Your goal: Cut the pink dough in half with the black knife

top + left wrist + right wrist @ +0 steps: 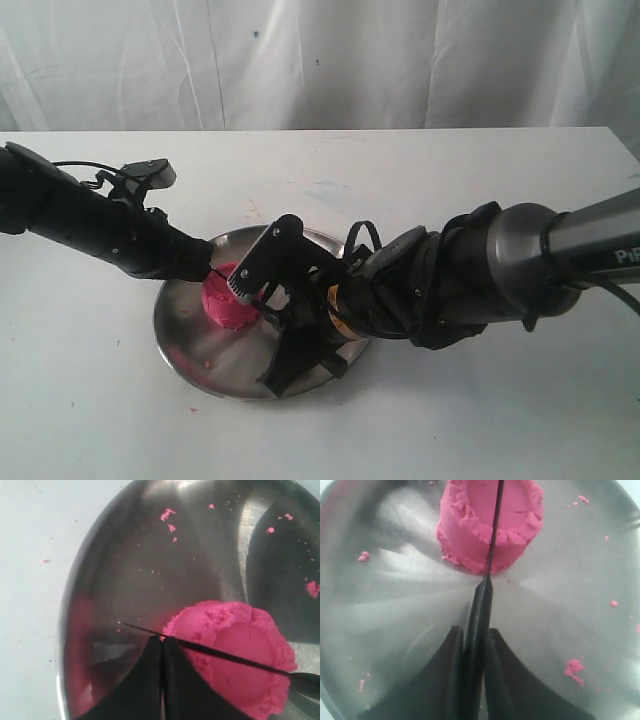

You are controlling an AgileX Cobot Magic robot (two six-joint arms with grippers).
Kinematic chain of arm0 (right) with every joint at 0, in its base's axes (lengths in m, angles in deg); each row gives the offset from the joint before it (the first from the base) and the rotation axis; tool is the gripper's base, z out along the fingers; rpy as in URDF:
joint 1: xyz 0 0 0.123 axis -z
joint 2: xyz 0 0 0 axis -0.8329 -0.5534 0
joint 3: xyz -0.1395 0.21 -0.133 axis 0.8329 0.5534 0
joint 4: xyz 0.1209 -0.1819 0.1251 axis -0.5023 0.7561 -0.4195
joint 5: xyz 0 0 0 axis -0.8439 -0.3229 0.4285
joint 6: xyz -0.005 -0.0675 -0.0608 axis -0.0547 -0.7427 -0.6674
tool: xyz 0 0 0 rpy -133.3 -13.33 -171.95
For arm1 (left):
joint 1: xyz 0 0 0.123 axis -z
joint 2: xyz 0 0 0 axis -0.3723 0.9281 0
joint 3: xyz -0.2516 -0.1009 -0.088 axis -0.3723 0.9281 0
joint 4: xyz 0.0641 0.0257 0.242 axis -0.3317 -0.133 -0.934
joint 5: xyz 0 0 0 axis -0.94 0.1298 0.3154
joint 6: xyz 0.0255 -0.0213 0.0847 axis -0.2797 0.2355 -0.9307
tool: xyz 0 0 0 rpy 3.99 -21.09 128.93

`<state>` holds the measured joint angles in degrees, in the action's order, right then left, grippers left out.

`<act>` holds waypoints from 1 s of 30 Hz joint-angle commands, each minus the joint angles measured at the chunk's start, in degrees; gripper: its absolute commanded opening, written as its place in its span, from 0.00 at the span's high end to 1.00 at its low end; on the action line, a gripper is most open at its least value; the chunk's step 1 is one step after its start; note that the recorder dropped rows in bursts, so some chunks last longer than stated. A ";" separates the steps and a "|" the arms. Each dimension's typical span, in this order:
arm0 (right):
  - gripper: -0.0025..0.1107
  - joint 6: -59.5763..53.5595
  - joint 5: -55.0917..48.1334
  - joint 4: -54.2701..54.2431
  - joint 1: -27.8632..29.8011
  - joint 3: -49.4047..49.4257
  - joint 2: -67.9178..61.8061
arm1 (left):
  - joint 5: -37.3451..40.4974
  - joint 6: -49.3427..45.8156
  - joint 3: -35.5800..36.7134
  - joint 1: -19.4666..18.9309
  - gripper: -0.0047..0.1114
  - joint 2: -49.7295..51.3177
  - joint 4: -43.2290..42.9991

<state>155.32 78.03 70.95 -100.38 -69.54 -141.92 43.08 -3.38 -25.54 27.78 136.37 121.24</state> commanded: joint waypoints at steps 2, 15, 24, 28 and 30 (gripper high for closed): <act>0.98 0.51 1.71 0.27 -0.16 0.29 -0.17 | 1.27 -0.12 0.44 0.15 0.96 0.75 -0.24; 0.98 0.92 2.25 0.48 -0.16 0.29 -0.17 | 1.31 -0.12 0.44 -0.05 0.96 -3.78 -1.10; 0.98 0.92 2.25 0.80 -0.16 0.29 -0.17 | -1.49 -0.12 0.44 -0.05 0.96 -5.81 -1.53; 0.98 0.92 2.25 0.80 -0.16 0.29 -0.17 | -2.58 -0.12 0.44 0.07 0.96 -4.19 -1.53; 0.98 0.92 2.25 0.80 -0.16 0.29 -0.17 | -3.04 -0.12 0.44 0.07 0.96 -3.44 -1.53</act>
<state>156.15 78.94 71.06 -100.38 -69.54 -141.94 39.79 -3.38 -25.17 27.78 132.06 119.27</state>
